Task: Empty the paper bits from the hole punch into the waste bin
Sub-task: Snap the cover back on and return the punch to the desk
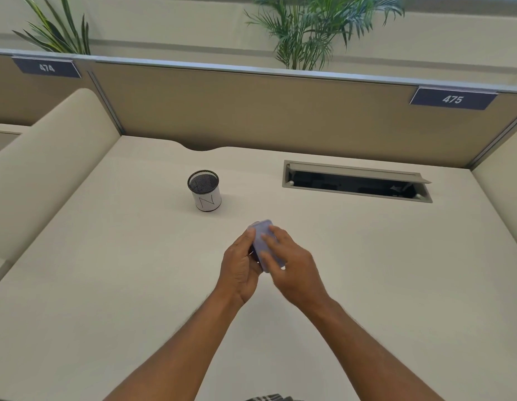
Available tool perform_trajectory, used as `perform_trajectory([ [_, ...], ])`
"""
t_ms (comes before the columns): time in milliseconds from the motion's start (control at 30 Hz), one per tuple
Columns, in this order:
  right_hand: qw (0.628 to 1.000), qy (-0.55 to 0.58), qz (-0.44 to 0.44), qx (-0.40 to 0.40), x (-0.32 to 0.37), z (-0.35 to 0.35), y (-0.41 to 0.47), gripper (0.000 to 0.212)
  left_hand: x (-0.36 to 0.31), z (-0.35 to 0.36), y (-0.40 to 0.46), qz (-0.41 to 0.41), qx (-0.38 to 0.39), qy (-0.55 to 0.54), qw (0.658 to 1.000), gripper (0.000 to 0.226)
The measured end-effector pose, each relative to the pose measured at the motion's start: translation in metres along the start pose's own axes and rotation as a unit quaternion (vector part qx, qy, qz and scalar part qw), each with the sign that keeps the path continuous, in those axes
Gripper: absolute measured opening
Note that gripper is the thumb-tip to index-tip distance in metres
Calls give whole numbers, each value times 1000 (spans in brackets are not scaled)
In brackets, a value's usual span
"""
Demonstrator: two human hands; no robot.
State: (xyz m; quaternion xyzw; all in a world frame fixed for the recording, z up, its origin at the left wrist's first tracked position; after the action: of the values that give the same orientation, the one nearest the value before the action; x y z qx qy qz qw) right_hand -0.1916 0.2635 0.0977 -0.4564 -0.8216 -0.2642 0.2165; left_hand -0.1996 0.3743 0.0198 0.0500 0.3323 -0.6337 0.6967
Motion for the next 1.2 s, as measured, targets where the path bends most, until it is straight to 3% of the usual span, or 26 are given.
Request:
perform_trajectory([
  [133, 970, 144, 194, -26, -37, -13, 21, 28, 3, 3, 0, 5, -11, -3, 1000, 32],
  [200, 952, 204, 228, 9, -43, -9, 32, 12, 5, 5, -2, 8, -11, 3, 1000, 29],
  [333, 921, 279, 267, 45, -50, -3, 39, 11, 6, 8, -3, 14, -3, 15, 1000, 26],
  [533, 891, 328, 306, 61, -54, 6, 35, 14, 7, 1, -1, 15, -7, 20, 1000, 26],
  [933, 895, 349, 271, 64, -54, 8, 30, 11, 6, -1, 6, 16, -57, 16, 998, 39],
  [1200, 874, 372, 288, 121, -60, 18, -16, 16, -8, -6, 11, 34, -88, -17, 995, 28],
])
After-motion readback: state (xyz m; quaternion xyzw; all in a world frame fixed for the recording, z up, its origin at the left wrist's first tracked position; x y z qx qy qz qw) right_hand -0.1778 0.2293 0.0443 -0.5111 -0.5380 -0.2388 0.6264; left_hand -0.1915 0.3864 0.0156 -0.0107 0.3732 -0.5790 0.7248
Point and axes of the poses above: each hand's wrist, its own y-axis towards the middle knuckle, its own z-axis out of the palm, x = y × z, the point moved 9 cm from there along y, towards the middle knuckle, and after that the axes turned 14 degrees about -y, right-handed, at the moved point
